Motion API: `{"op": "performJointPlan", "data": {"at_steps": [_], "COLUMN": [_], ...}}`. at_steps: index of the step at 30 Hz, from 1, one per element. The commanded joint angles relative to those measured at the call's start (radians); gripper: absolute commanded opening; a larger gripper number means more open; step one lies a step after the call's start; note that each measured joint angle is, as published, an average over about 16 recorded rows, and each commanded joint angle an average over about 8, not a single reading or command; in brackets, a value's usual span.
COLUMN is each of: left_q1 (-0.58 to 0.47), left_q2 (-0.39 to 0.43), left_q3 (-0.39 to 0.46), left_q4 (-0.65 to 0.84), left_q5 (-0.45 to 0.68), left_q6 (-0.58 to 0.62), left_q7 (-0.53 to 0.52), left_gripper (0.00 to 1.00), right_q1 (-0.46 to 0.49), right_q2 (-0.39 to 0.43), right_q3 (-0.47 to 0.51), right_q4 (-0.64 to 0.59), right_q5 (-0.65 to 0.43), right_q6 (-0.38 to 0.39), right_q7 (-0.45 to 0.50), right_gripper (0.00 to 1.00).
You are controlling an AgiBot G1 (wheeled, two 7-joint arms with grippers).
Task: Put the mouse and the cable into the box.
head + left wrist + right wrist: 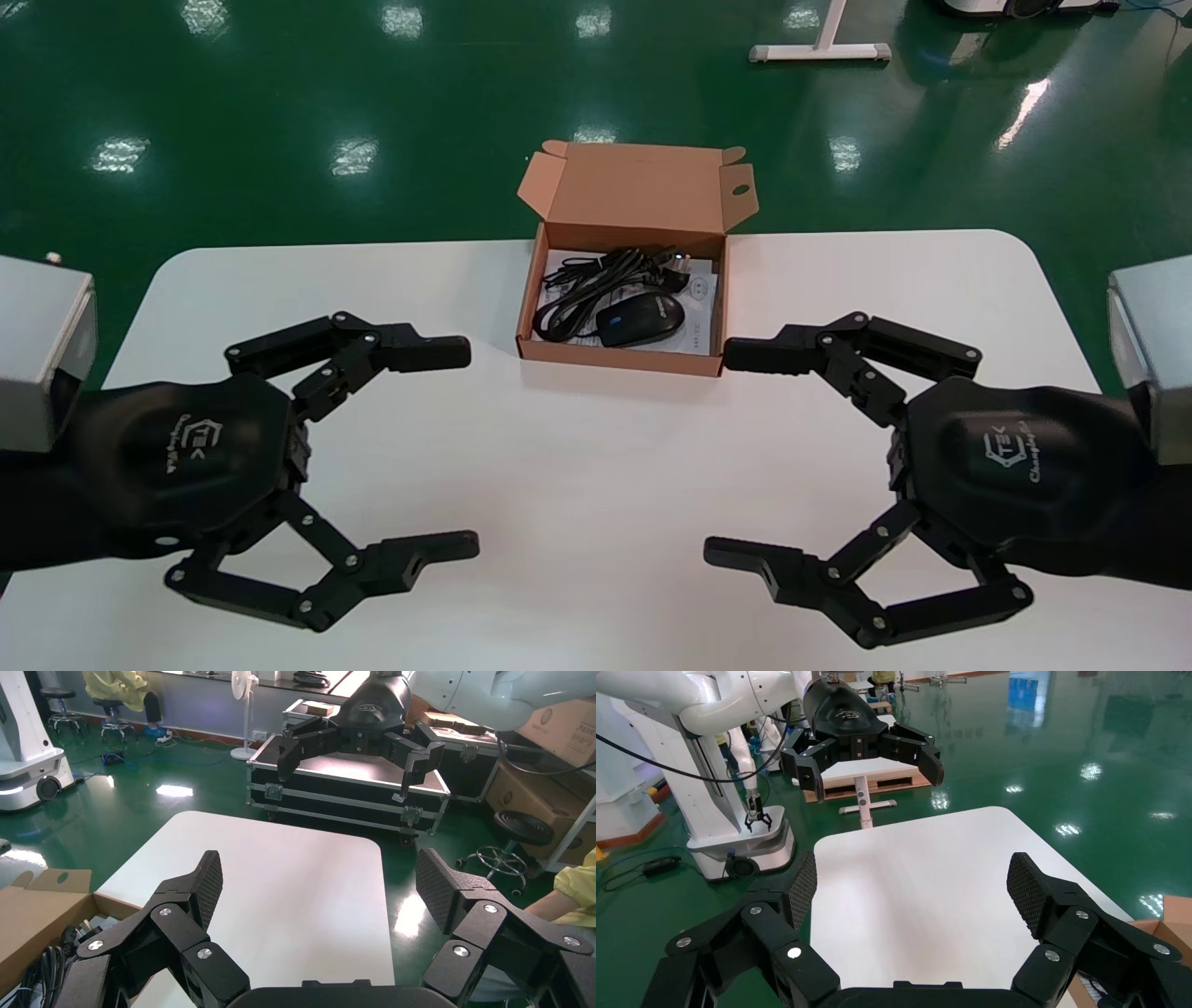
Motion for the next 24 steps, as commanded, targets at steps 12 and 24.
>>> {"op": "performJointPlan", "data": {"at_steps": [12, 24], "left_q1": [0.000, 0.000], "left_q2": [0.000, 0.000], "left_q3": [0.000, 0.000], "left_q4": [0.000, 0.000], "left_q5": [0.000, 0.000], "left_q6": [0.000, 0.000], "left_q7": [0.000, 0.000], "left_gripper": [1.00, 1.00], "right_q1": [0.000, 0.000], "right_q2": [0.000, 0.000], "right_q3": [0.000, 0.000], "right_q4": [0.000, 0.000], "right_q5": [0.000, 0.000], "right_q6": [0.000, 0.000], "right_q7": [0.000, 0.000], "right_gripper": [1.00, 1.00]}}
